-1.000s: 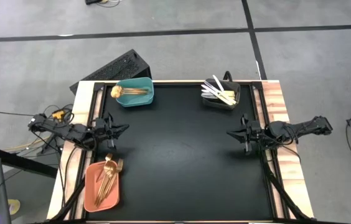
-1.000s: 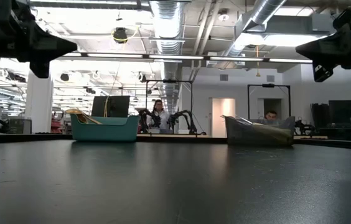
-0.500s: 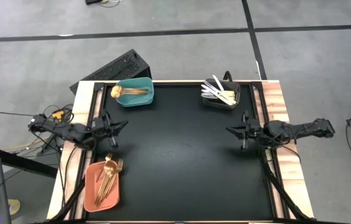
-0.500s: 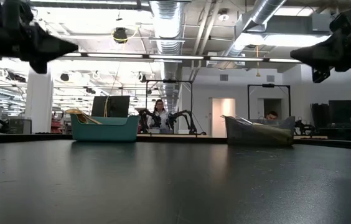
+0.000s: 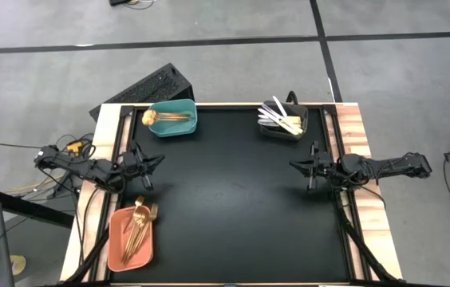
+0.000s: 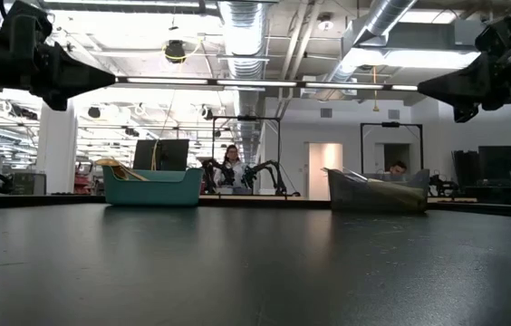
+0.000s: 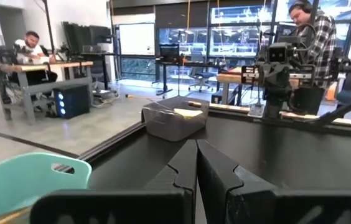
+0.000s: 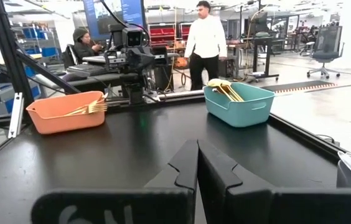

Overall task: Sort silverware by color (type)
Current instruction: Return to Home Position

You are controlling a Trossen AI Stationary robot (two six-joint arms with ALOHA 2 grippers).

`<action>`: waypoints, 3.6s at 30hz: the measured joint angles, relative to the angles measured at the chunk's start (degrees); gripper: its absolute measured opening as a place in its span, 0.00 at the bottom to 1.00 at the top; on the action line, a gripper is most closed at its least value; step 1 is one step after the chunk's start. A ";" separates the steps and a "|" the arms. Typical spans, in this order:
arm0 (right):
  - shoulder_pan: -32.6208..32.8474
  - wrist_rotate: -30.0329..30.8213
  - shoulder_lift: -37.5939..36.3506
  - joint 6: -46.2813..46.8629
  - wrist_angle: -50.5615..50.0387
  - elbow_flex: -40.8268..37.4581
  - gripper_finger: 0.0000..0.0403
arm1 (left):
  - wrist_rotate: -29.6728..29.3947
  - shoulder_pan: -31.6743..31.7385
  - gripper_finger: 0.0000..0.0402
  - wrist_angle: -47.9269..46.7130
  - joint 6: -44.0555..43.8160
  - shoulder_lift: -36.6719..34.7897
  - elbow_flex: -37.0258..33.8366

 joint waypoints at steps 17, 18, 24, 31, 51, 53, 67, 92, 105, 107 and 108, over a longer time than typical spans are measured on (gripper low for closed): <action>0.00 0.00 0.00 0.01 -0.11 -0.01 0.09 | 0.01 0.00 0.00 0.02 0.54 0.00 -0.04; 0.00 0.00 0.00 0.01 -0.11 -0.02 0.09 | 0.01 0.00 0.00 0.01 0.54 0.00 -0.04; 0.00 0.00 0.00 0.02 -0.12 -0.02 0.09 | 0.00 0.00 0.00 0.02 0.54 0.00 -0.07; 0.00 0.00 0.00 0.01 -0.13 -0.02 0.09 | 0.01 0.00 0.00 0.00 0.52 0.00 -0.07; 0.00 0.02 0.00 0.02 -0.13 -0.02 0.09 | 0.02 -0.01 0.00 0.01 0.52 0.00 -0.07; 0.00 0.02 0.00 0.01 -0.13 -0.02 0.09 | 0.01 0.00 0.00 0.01 0.52 0.00 -0.07; 0.00 0.02 0.00 0.01 -0.13 -0.02 0.09 | 0.01 0.00 0.00 0.02 0.52 0.00 -0.07; 0.00 0.02 -0.02 0.02 -0.13 -0.04 0.09 | 0.00 0.00 0.00 0.02 0.52 -0.02 -0.07; 0.00 0.02 -0.02 0.00 -0.13 -0.04 0.09 | 0.00 -0.02 0.00 0.00 0.52 -0.02 -0.09; 0.01 0.03 -0.02 0.02 -0.13 -0.04 0.09 | 0.01 -0.01 0.00 0.01 0.51 -0.02 -0.08; 0.00 0.02 -0.02 0.02 -0.13 -0.04 0.09 | 0.02 -0.02 0.00 0.01 0.51 -0.02 -0.07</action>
